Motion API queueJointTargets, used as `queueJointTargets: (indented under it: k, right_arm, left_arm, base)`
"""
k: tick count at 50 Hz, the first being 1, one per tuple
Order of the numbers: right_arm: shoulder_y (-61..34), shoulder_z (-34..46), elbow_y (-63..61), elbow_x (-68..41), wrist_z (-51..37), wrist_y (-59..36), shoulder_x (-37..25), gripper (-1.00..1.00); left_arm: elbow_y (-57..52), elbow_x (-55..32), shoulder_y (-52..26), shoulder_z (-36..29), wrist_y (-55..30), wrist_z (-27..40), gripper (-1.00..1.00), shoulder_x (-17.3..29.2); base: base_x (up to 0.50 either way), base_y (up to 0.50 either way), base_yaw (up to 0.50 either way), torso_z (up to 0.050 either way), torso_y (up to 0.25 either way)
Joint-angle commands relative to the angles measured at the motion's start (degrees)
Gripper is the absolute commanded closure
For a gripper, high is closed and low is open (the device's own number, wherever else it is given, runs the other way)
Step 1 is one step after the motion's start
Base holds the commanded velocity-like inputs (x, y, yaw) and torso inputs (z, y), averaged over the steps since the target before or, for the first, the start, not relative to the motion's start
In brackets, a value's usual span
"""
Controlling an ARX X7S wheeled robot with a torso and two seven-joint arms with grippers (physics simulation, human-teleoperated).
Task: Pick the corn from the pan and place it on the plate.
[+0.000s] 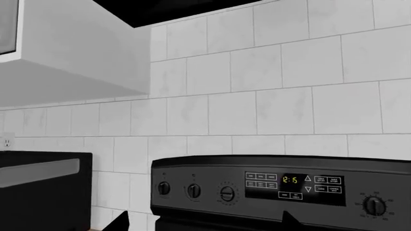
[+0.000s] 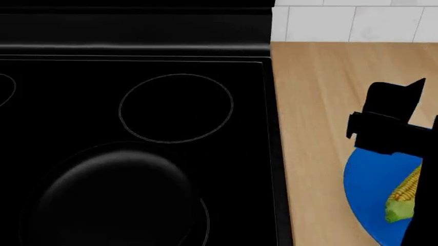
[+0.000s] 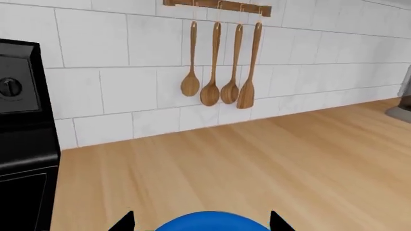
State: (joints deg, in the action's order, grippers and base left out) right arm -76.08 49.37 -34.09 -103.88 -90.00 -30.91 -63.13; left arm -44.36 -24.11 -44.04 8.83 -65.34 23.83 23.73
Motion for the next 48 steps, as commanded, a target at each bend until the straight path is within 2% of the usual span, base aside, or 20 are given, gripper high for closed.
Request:
queueJointTargets:
  k: [1,13,28,41,48]
  right_arm:
    - [-11.23,6.97,-4.42,0.65,0.09,2.43,0.88,-1.00]
    - [-17.86,10.35,-9.29,4.23,1.05,3.03,2.59,-1.00]
    - [-17.43,10.29,-13.82,11.09,3.78,4.09,6.85,-1.00]
    - [-19.72,10.50,-21.81,13.93,0.08,2.15,11.44,-1.00]
    - [-19.34,7.92,-25.70,14.63,0.01,0.29,11.47,-1.00]
  left_arm:
    - [3.36,0.36,0.71,1.56,2.33,-1.35,-1.00,-1.27]
    - [3.28,0.25,0.45,1.05,2.00,-0.91,-1.00,-1.21]
    - [4.64,0.61,1.31,0.32,3.70,-0.92,-1.00,-1.31]
    - [5.02,0.54,1.65,0.10,4.36,-0.86,-1.00,-1.32]
    - [5.44,0.61,1.83,-0.30,4.93,-0.87,-1.00,-1.34]
  base:
    - [0.00,0.00,0.00,0.000,0.000]
    - [0.00,0.00,0.00,0.000,0.000]
    - [0.00,0.00,0.00,0.000,0.000]
    - [0.00,0.00,0.00,0.000,0.000]
    - [0.00,0.00,0.00,0.000,0.000]
